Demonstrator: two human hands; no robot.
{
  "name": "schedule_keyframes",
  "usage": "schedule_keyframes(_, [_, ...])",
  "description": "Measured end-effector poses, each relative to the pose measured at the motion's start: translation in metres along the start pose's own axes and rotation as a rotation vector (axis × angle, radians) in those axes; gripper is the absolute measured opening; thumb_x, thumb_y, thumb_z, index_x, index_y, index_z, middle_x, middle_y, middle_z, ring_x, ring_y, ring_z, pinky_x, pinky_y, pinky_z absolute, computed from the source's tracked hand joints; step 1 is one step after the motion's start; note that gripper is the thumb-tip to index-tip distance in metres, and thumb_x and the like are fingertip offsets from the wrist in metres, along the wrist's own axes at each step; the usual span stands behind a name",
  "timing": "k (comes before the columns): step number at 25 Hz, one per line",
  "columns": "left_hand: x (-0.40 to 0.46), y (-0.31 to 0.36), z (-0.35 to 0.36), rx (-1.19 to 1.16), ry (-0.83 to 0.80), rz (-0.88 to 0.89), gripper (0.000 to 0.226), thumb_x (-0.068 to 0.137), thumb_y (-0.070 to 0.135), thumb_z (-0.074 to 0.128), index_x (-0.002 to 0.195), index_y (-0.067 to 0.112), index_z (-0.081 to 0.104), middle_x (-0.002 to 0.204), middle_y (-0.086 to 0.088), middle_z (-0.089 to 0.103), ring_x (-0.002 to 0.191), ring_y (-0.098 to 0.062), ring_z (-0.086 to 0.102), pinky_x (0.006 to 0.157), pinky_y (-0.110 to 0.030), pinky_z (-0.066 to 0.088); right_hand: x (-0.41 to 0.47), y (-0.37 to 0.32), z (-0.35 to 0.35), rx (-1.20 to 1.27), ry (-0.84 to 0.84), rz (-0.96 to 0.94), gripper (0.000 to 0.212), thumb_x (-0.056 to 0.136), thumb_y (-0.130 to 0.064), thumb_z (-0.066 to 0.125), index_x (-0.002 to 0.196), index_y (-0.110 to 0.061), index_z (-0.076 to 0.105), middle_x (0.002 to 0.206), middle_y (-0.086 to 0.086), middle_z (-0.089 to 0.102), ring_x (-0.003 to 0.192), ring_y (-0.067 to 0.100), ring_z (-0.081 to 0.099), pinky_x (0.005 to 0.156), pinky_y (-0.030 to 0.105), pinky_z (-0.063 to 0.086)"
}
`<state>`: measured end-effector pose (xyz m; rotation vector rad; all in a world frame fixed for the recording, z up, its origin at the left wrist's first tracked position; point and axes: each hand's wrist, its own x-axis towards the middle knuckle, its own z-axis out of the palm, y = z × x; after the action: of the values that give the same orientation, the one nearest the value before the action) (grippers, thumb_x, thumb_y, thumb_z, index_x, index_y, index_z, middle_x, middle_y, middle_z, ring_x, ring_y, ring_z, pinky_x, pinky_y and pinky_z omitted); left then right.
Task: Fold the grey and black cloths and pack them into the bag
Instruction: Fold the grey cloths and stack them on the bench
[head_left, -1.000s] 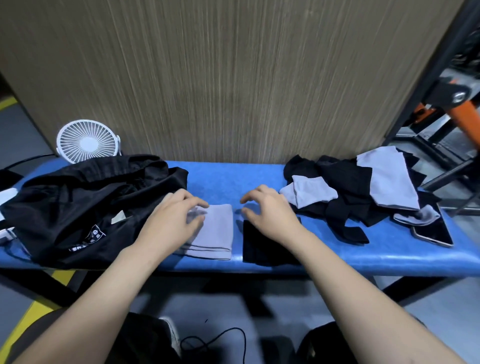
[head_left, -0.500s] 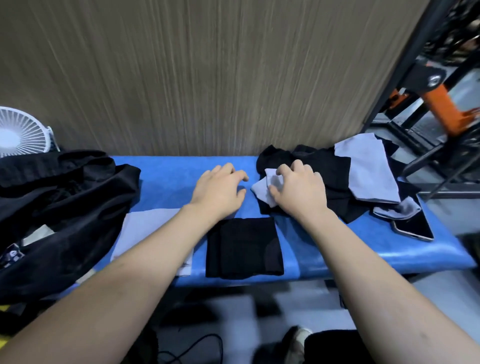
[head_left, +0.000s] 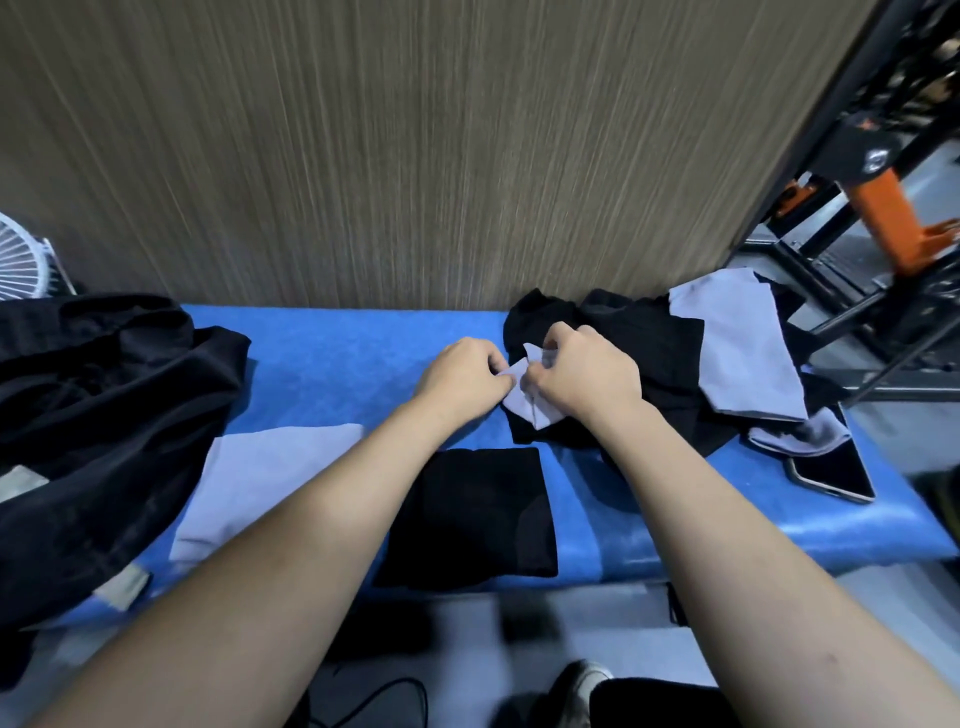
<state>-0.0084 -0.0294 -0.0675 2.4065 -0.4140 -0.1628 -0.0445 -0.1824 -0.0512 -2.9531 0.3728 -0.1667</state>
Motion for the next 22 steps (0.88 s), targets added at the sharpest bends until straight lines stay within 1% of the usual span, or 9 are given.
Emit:
schedule_keyframes(4, [-0.011, 0.005, -0.005, -0.060, 0.030, 0.017, 0.008, 0.087, 0.023, 0.062, 0.082, 0.027, 0.057, 0.079, 0.010, 0.063, 0.085, -0.016, 0.061, 0.075, -0.034, 0.051, -0.009, -0.003, -0.001, -0.078, -0.043, -0.083, 0.048, 0.092, -0.051, 0.050, 0.137, -0.035, 0.046, 0.118, 0.005, 0.060, 0.107, 0.027, 0.061, 0.078, 0.037, 0.047])
schedule_keyframes(8, [-0.018, 0.001, -0.011, -0.174, -0.020, 0.100, 0.016, 0.088, 0.013, 0.060, 0.092, 0.027, 0.054, 0.082, 0.001, 0.068, 0.071, -0.010, 0.056, 0.063, -0.028, 0.042, -0.012, -0.009, -0.002, -0.119, -0.005, -0.080, 0.029, 0.093, -0.036, 0.050, 0.118, -0.023, 0.054, 0.098, 0.004, 0.064, 0.087, 0.028, 0.062, 0.065, 0.033, 0.039])
schedule_keyframes(11, [-0.022, 0.001, -0.018, -0.223, 0.004, 0.148, 0.020, 0.087, 0.009, 0.054, 0.092, 0.028, 0.056, 0.084, -0.006, 0.066, 0.063, -0.012, 0.050, 0.061, -0.028, 0.041, -0.015, -0.018, -0.008, -0.137, 0.067, -0.123, 0.028, 0.093, -0.026, 0.048, 0.120, -0.021, 0.052, 0.099, 0.009, 0.068, 0.086, 0.035, 0.065, 0.064, 0.034, 0.039])
schedule_keyframes(13, [-0.022, -0.001, -0.028, -0.225, 0.068, 0.175, 0.023, 0.086, 0.008, 0.050, 0.091, 0.029, 0.059, 0.086, -0.007, 0.062, 0.067, -0.020, 0.052, 0.061, -0.028, 0.040, -0.016, -0.023, -0.018, -0.055, 0.187, -0.100, 0.041, 0.091, -0.022, 0.050, 0.131, -0.025, 0.049, 0.099, 0.013, 0.069, 0.088, 0.038, 0.065, 0.065, 0.036, 0.038])
schedule_keyframes(14, [-0.021, -0.003, -0.036, -0.210, 0.118, 0.185, 0.026, 0.086, 0.007, 0.049, 0.091, 0.030, 0.061, 0.089, -0.005, 0.059, 0.071, -0.018, 0.053, 0.063, -0.026, 0.040, -0.017, -0.026, -0.024, 0.025, 0.262, -0.076, 0.047, 0.089, -0.019, 0.051, 0.136, -0.026, 0.047, 0.097, 0.013, 0.069, 0.088, 0.038, 0.064, 0.065, 0.037, 0.038])
schedule_keyframes(16, [-0.021, -0.015, -0.055, -0.175, 0.234, 0.195, 0.030, 0.088, 0.005, 0.047, 0.092, 0.028, 0.066, 0.093, 0.002, 0.053, 0.078, -0.006, 0.053, 0.066, -0.018, 0.039, -0.019, -0.033, -0.031, 0.251, 0.367, -0.025, 0.056, 0.086, -0.012, 0.051, 0.139, -0.030, 0.046, 0.088, 0.010, 0.065, 0.083, 0.036, 0.060, 0.065, 0.038, 0.040])
schedule_keyframes(18, [-0.026, -0.036, -0.078, -0.152, 0.335, 0.189, 0.033, 0.090, 0.003, 0.045, 0.092, 0.026, 0.068, 0.095, 0.006, 0.049, 0.081, 0.002, 0.051, 0.068, -0.010, 0.036, -0.020, -0.046, -0.031, 0.445, 0.380, -0.008, 0.059, 0.083, -0.007, 0.050, 0.136, -0.032, 0.047, 0.084, 0.004, 0.061, 0.078, 0.031, 0.057, 0.063, 0.037, 0.042])
schedule_keyframes(20, [-0.034, -0.062, -0.095, -0.120, 0.392, 0.182, 0.035, 0.092, 0.001, 0.044, 0.096, 0.024, 0.070, 0.098, 0.006, 0.048, 0.083, 0.001, 0.052, 0.072, -0.008, 0.036, -0.020, -0.062, -0.024, 0.469, 0.360, -0.029, 0.057, 0.082, -0.005, 0.050, 0.131, -0.034, 0.048, 0.093, -0.003, 0.061, 0.079, 0.025, 0.055, 0.063, 0.035, 0.042])
schedule_keyframes(22, [-0.043, -0.088, -0.105, -0.032, 0.400, 0.160, 0.034, 0.093, 0.003, 0.044, 0.102, 0.025, 0.069, 0.099, 0.007, 0.045, 0.084, -0.005, 0.053, 0.077, -0.019, 0.044, -0.018, -0.078, -0.013, 0.443, 0.335, -0.073, 0.047, 0.083, -0.006, 0.051, 0.123, -0.031, 0.052, 0.102, -0.007, 0.061, 0.084, 0.022, 0.057, 0.064, 0.035, 0.044])
